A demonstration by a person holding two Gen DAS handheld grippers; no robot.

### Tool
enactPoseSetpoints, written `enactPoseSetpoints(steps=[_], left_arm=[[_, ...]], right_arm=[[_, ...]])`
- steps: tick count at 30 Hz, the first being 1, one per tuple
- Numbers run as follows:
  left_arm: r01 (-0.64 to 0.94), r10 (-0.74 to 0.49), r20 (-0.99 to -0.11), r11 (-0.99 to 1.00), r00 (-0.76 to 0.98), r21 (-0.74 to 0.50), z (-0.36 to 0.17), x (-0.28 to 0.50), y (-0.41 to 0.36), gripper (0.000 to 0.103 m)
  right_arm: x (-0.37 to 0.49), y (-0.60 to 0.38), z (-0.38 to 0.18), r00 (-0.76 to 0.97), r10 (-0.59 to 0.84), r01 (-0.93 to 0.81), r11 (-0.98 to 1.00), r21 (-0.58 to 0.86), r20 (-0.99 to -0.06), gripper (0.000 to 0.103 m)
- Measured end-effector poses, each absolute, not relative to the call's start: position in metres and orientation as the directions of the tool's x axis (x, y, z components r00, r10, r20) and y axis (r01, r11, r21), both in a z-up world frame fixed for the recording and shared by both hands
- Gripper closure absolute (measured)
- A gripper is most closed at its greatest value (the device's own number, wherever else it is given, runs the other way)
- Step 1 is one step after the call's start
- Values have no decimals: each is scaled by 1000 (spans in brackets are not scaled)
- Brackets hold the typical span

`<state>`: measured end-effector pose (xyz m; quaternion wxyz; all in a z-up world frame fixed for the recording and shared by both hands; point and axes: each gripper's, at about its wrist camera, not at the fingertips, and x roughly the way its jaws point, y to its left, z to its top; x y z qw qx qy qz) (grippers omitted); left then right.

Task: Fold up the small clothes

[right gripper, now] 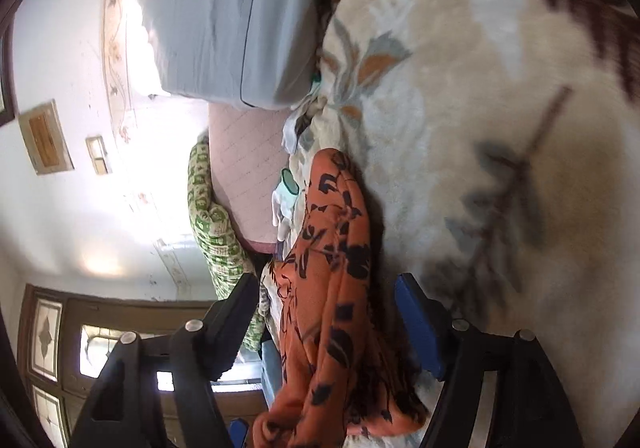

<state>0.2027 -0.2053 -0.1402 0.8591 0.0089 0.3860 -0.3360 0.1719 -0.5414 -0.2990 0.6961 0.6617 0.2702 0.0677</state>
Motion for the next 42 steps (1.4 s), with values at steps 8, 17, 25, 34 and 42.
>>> enactPoseSetpoints(steps=[8,17,25,34,42], left_arm=[[669,-357,-800,739,482,74,-202,196,-230,35],[719,-453,-761,695,465,26,-201,185,-203,36],[607,-470,-715,790,518,-80,-186,210,-164,36],[586,-438,-764,805,474,-97,-179,239,-161,36],[565,-368,-800,824,474,-44,-161,353,-214,36]], right_arm=[[259,-532,-275,722,492,359,335,871,-487,26],[303,-451,-232,559,237,308,830,465,-795,73],[302,-444,-189,767,168,187,865,466,-619,75],[281,-494,-215,702,191,386,708,592,-686,37],[215,-423,-188,719,254,219,800,558,-647,52]])
